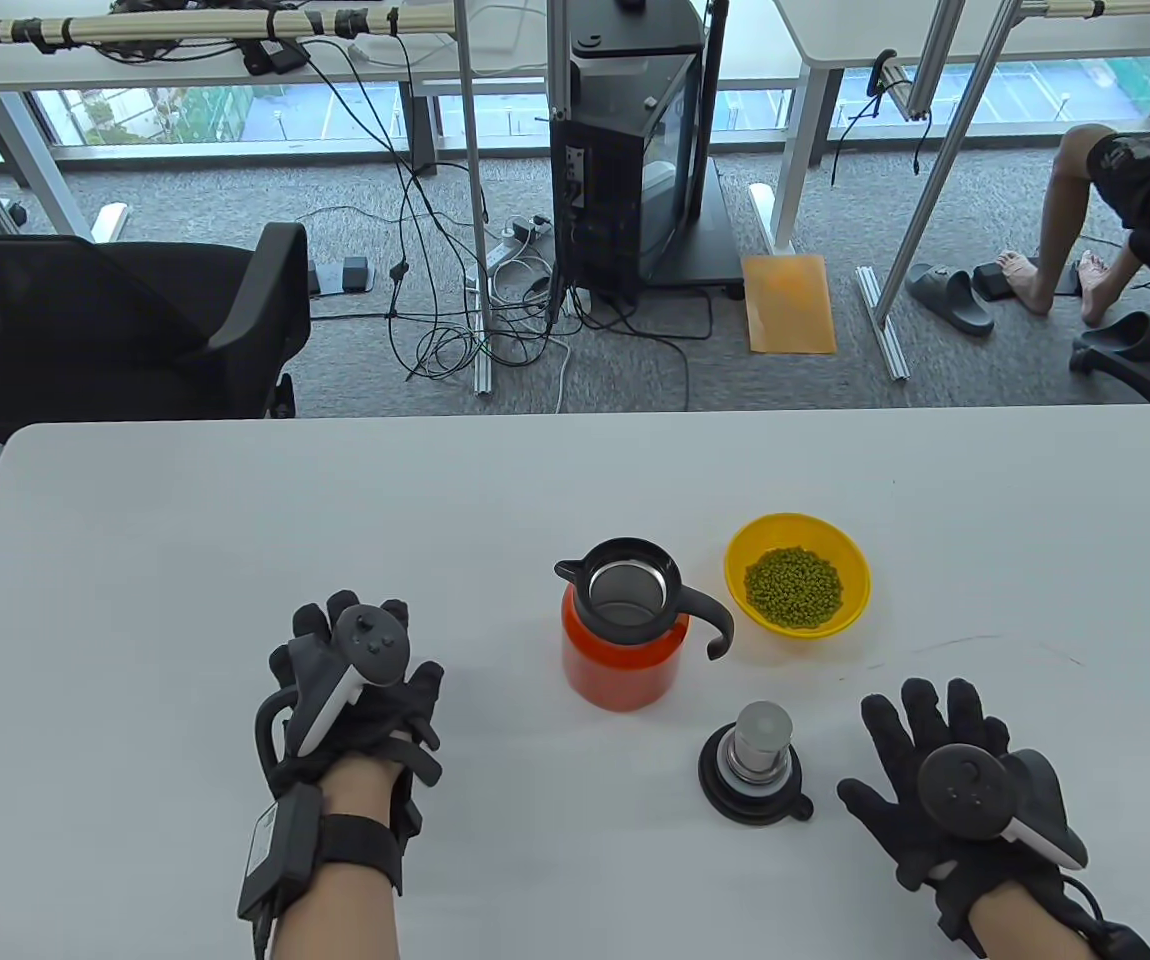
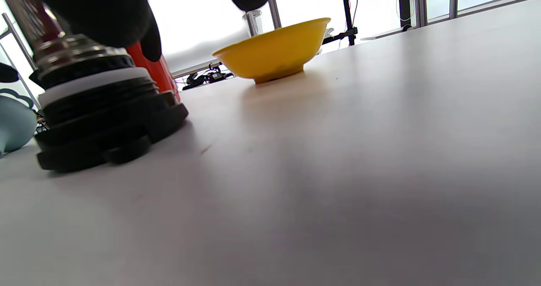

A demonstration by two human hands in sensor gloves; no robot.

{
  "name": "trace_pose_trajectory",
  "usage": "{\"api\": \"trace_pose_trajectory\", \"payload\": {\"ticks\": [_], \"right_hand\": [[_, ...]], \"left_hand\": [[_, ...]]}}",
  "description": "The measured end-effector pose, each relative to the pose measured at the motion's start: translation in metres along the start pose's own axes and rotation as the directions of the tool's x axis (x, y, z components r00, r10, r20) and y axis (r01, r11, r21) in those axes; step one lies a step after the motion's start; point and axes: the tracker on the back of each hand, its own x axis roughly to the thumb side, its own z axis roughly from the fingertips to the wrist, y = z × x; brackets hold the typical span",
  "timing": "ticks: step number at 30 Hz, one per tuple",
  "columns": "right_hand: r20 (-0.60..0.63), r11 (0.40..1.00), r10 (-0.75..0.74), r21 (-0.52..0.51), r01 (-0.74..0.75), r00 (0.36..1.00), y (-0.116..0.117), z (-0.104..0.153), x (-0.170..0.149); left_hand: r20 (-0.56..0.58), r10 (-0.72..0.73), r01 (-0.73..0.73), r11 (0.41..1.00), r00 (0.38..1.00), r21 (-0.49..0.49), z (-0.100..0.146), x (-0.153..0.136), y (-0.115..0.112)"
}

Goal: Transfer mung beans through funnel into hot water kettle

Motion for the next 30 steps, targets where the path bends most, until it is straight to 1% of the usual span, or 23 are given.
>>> {"api": "trace_pose_trajectory", "payload": {"ticks": [2,6,8,12,14,15,19,21,23,27,30], "right_hand": [[0.0,1.0,-0.007,0.0,0.007,1.0,0.0,0.0,0.0],[0.005,1.0,-0.024,0.01,0.024,1.0,0.0,-0.001,0.0],[0.007,0.999,-0.03,0.017,0.03,1.0,0.0,-0.001,0.0],[0.009,0.999,-0.037,0.031,0.037,0.999,0.001,-0.002,0.0],[0.007,0.999,-0.04,0.034,0.04,0.999,0.001,-0.002,0.0],[0.007,0.999,-0.042,0.033,0.042,0.999,0.0,-0.002,0.0],[0.007,0.998,-0.051,0.029,0.051,0.999,0.0,-0.003,-0.001],[0.008,0.998,-0.056,0.03,0.056,0.998,0.0,-0.003,-0.001],[0.009,0.998,-0.06,0.032,0.06,0.998,-0.001,-0.003,-0.002],[0.011,0.997,-0.067,0.034,0.066,0.998,-0.001,-0.003,-0.002],[0.012,0.997,-0.073,0.034,0.072,0.997,-0.001,-0.002,-0.003]], "left_hand": [[-0.021,0.012,-0.012,1.0,1.0,-0.013,-0.005,-0.007,-0.004],[-0.024,0.036,-0.037,0.999,0.999,-0.036,-0.012,-0.013,-0.014],[-0.013,0.016,-0.016,1.0,1.0,0.016,-0.014,-0.013,-0.015],[-0.045,-0.004,0.007,0.998,0.999,0.06,-0.015,-0.013,-0.015],[-0.03,0.002,0.001,0.997,1.0,0.08,-0.015,-0.011,-0.013],[-0.007,0.019,-0.018,0.995,1.0,0.095,-0.015,-0.011,-0.012],[0.008,0.131,-0.131,0.986,0.991,0.105,-0.013,-0.012,-0.008],[0.019,0.168,-0.169,0.979,0.986,0.116,-0.011,-0.01,-0.004],[0.052,0.168,-0.174,0.974,0.984,0.145,-0.006,-0.006,0.002],[0.123,0.112,-0.136,0.969,0.986,0.206,0.004,0.007,0.016],[0.163,0.055,-0.096,0.962,0.985,0.255,0.014,0.02,0.032]]}}
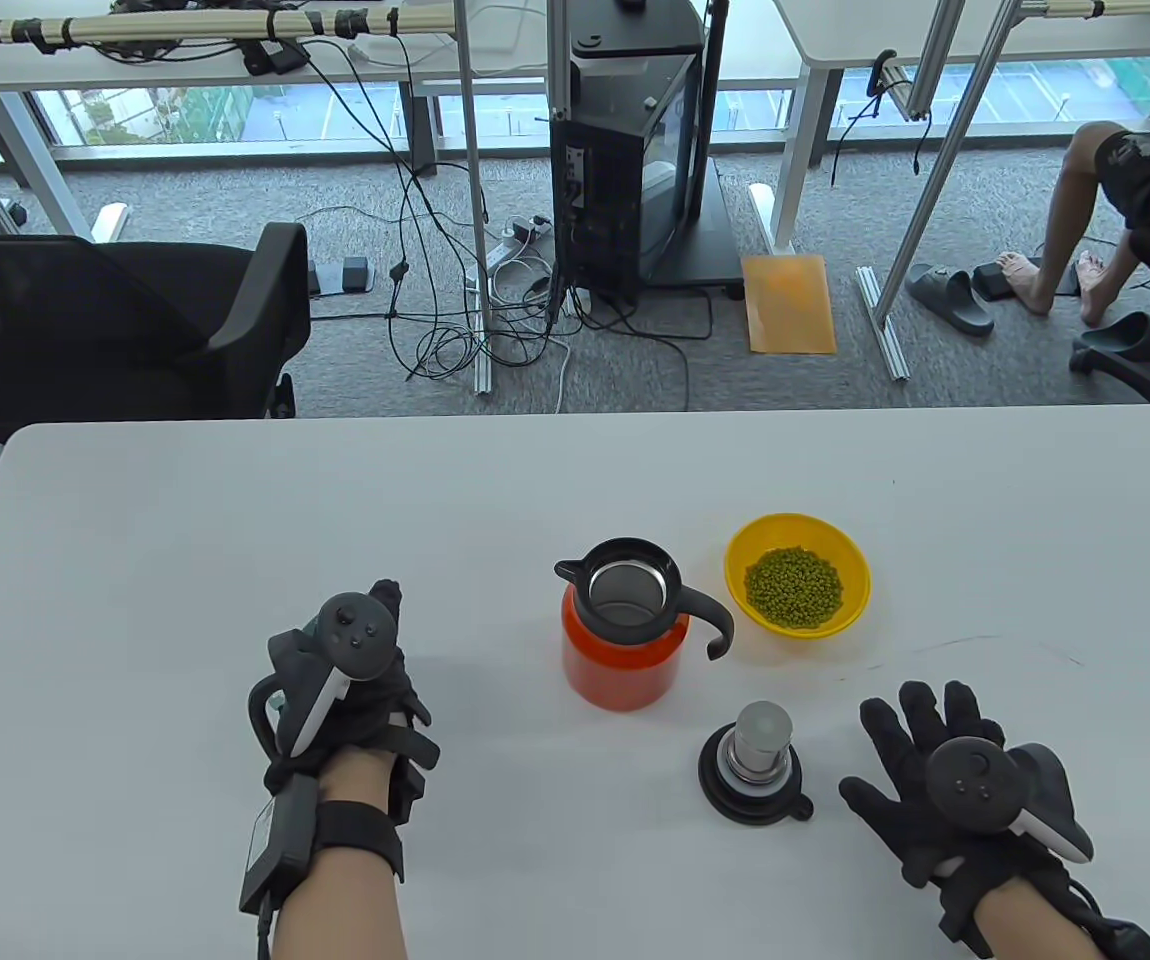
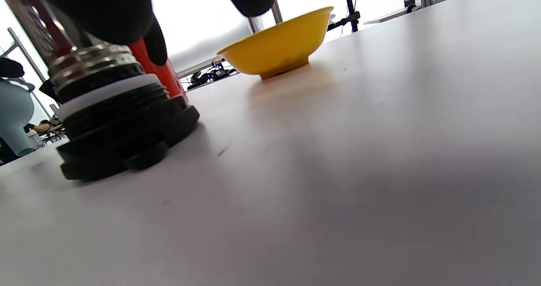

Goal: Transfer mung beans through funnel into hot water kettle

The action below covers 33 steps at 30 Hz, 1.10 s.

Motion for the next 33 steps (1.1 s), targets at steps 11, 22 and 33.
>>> {"api": "trace_pose_trajectory", "payload": {"ticks": [11,22,33], "right_hand": [[-0.002,1.0,-0.021,-0.001,0.021,1.0,-0.002,0.002,-0.002],[0.006,0.999,-0.04,-0.009,0.04,0.999,-0.004,0.003,-0.003],[0.021,0.998,-0.057,-0.001,0.057,0.998,-0.003,0.003,-0.003]], "left_hand": [[0.163,-0.068,0.05,0.992,0.984,0.113,0.011,0.08,0.066],[0.364,-0.04,-0.005,0.993,0.931,0.121,0.016,0.156,0.08],[0.509,-0.065,0.036,0.997,0.858,0.066,0.02,0.208,0.03]]}}
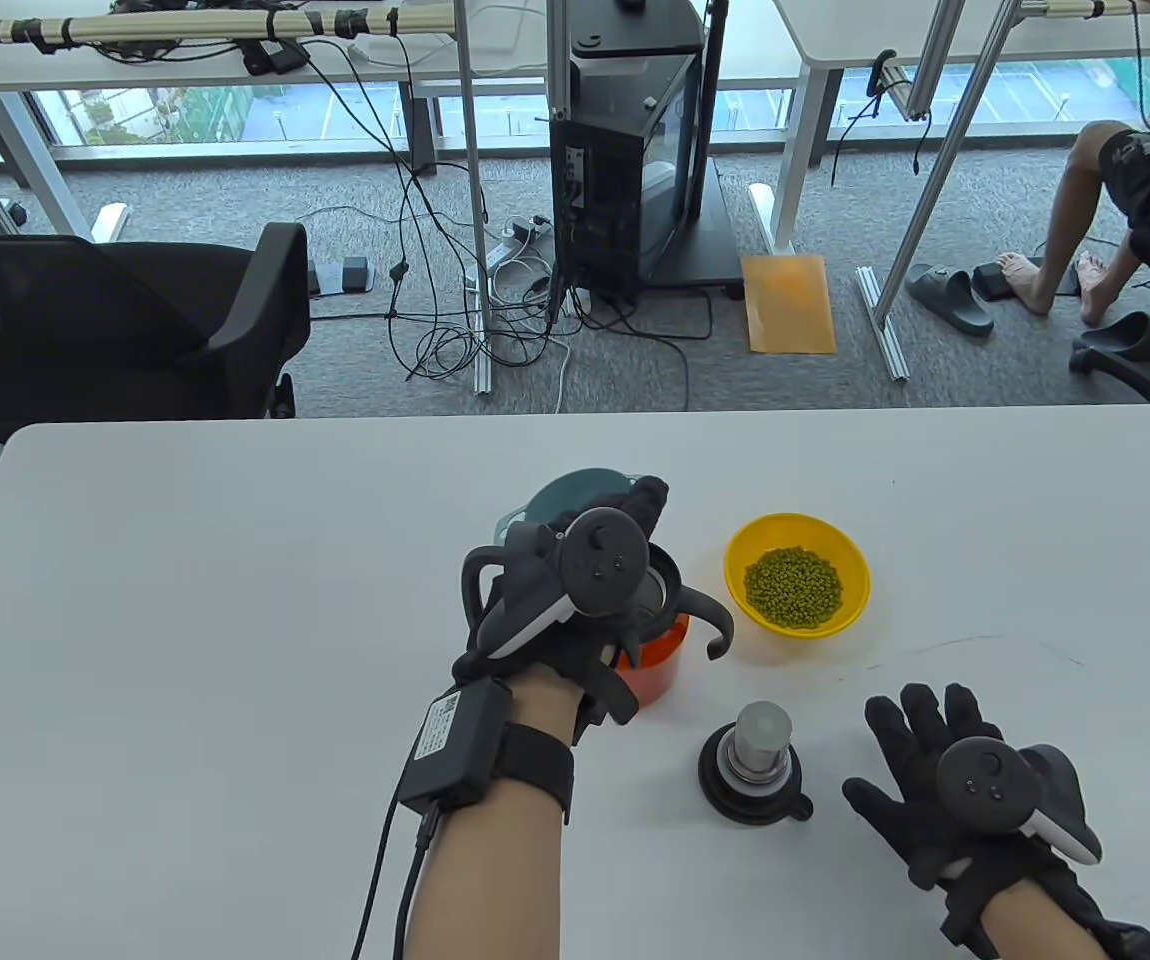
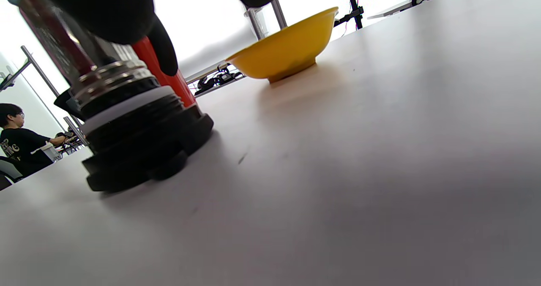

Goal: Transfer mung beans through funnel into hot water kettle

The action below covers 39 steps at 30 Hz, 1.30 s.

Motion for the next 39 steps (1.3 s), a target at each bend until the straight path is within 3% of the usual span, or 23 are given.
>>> {"api": "trace_pose_trajectory", "payload": {"ticks": [13,20,22,26,31,35,39], "right_hand": [[0.029,1.0,-0.003,-0.006,0.003,1.0,-0.001,0.001,0.002],[0.039,1.0,-0.004,0.005,0.004,0.999,0.001,0.002,0.003],[0.038,1.0,-0.005,0.009,0.005,0.999,0.002,0.002,0.003],[0.035,1.0,-0.005,0.019,0.004,0.999,0.003,0.002,0.004],[0.032,1.0,-0.001,0.029,0.0,0.999,0.003,0.002,0.005],[0.029,1.0,-0.01,0.03,0.01,1.0,0.002,0.002,0.005],[0.024,0.999,-0.014,0.03,0.014,1.0,0.002,0.001,0.004]], "left_hand": [[0.123,-0.223,0.235,0.967,0.967,-0.094,0.003,0.025,-0.063],[0.138,-0.276,0.294,0.946,0.951,-0.136,0.008,0.029,-0.063],[0.074,-0.309,0.318,0.927,0.948,-0.199,0.012,0.024,-0.055],[-0.049,-0.323,0.292,0.903,0.945,-0.315,0.028,0.013,-0.04],[-0.098,-0.298,0.259,0.922,0.95,-0.287,0.057,-0.005,-0.03],[-0.114,-0.3,0.258,0.923,0.947,-0.285,0.079,-0.022,-0.041],[-0.127,-0.296,0.248,0.922,0.947,-0.299,0.102,-0.039,-0.069]]}}
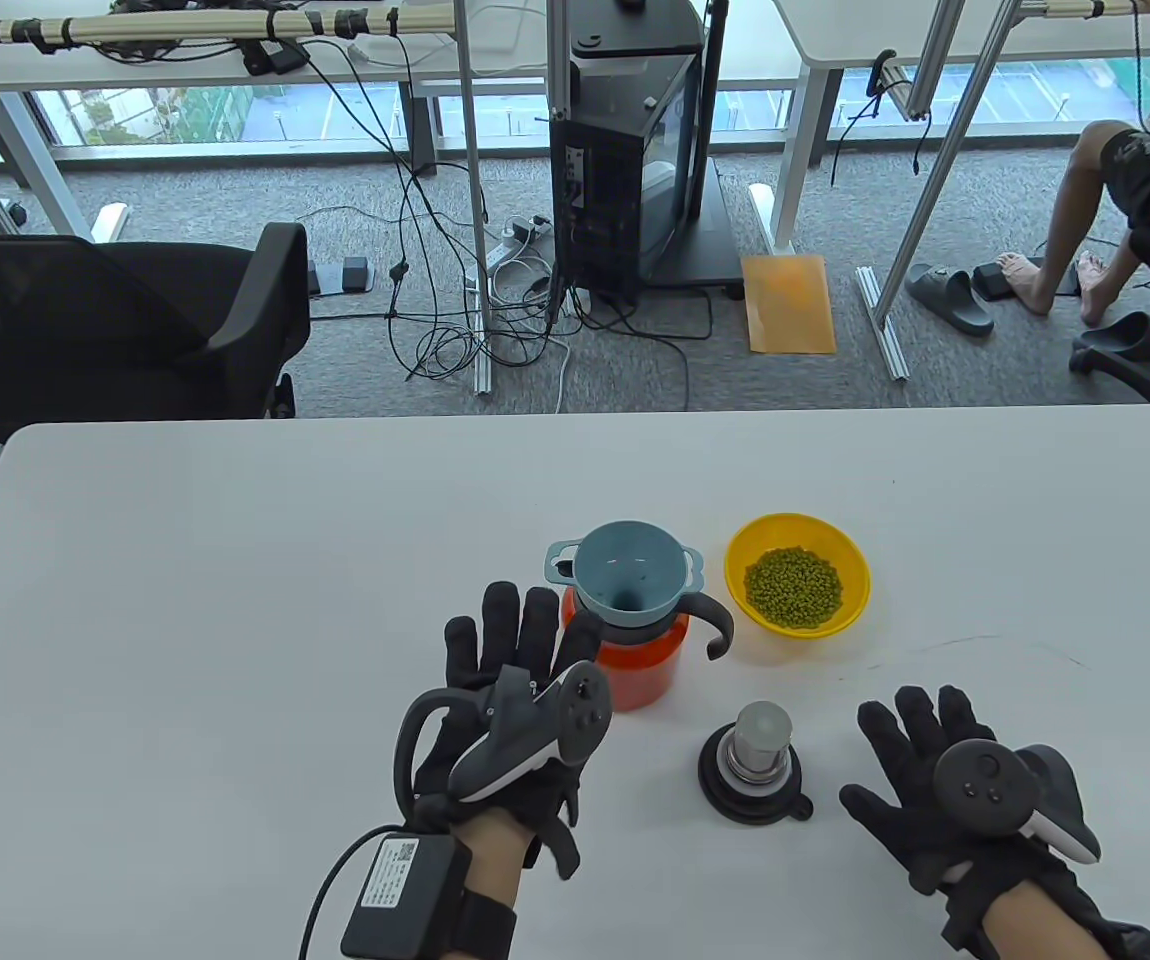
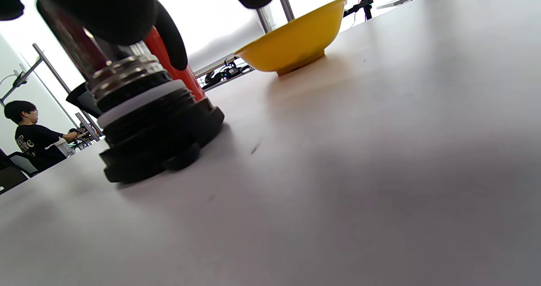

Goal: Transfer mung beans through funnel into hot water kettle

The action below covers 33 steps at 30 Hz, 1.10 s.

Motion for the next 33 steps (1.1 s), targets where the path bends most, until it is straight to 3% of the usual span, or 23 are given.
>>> {"api": "trace_pose_trajectory", "payload": {"ticks": [6,13,23,30,33], "right_hand": [[-0.008,1.0,0.0,0.01,0.0,1.0,0.0,0.0,0.0],[-0.014,1.0,-0.006,0.004,0.006,1.0,-0.001,-0.001,-0.001],[-0.041,0.998,0.062,0.003,-0.062,0.997,0.002,-0.005,0.0],[-0.067,0.989,0.108,-0.096,-0.114,0.992,-0.023,-0.01,0.006],[-0.087,0.98,0.185,-0.054,-0.19,0.979,-0.034,-0.024,0.011]], "left_hand": [[0.001,0.074,-0.074,0.996,0.997,-0.046,0.004,-0.002,-0.057],[0.037,0.13,-0.129,0.991,0.991,-0.036,-0.004,0.001,-0.095],[0.061,0.119,-0.118,0.993,0.991,-0.018,-0.009,-0.001,-0.108],[0.056,0.157,-0.156,0.987,0.986,-0.023,-0.007,-0.011,-0.11],[0.058,0.165,-0.163,0.986,0.985,-0.031,-0.007,-0.01,-0.11]]}}
